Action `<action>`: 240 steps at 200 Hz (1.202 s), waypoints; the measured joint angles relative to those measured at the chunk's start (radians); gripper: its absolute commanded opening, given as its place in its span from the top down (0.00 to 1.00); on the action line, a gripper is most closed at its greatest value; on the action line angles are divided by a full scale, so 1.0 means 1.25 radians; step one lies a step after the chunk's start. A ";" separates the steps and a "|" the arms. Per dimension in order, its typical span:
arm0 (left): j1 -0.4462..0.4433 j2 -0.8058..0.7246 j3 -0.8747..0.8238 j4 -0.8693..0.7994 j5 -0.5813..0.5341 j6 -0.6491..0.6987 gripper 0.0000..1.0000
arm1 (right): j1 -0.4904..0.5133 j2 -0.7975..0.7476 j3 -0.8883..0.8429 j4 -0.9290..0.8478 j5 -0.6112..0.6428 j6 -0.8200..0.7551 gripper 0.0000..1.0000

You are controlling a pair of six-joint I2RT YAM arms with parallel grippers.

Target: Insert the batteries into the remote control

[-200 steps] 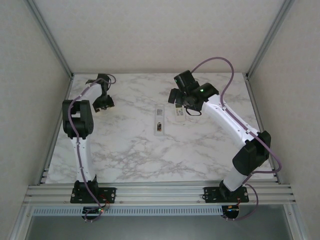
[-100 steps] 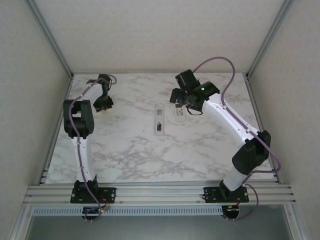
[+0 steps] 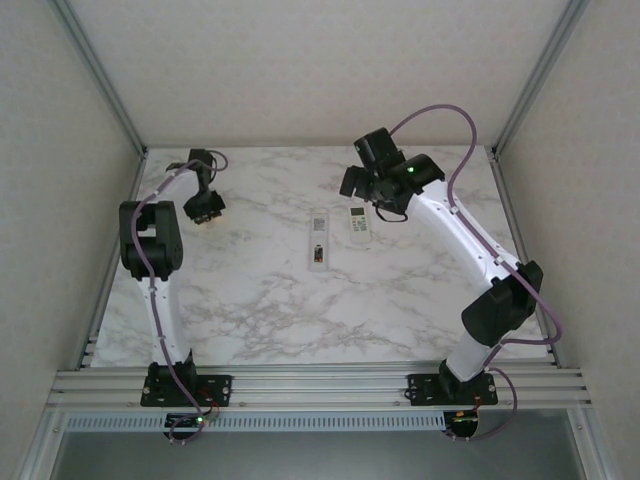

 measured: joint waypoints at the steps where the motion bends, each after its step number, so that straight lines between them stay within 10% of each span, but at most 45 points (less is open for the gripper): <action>1: 0.000 -0.001 0.000 0.000 0.002 0.000 0.79 | -0.001 0.001 0.002 0.000 -0.002 0.000 0.05; 73: 0.005 -0.090 -0.013 0.020 0.195 -0.008 0.79 | -0.009 0.035 0.061 -0.001 -0.059 0.024 0.04; 122: 0.005 -0.115 -0.003 -0.020 0.037 0.014 0.50 | -0.009 0.035 0.061 -0.002 -0.085 0.043 0.04; 240: -0.006 0.041 0.073 -0.091 0.009 0.057 0.57 | -0.010 0.035 0.061 -0.017 -0.093 0.061 0.04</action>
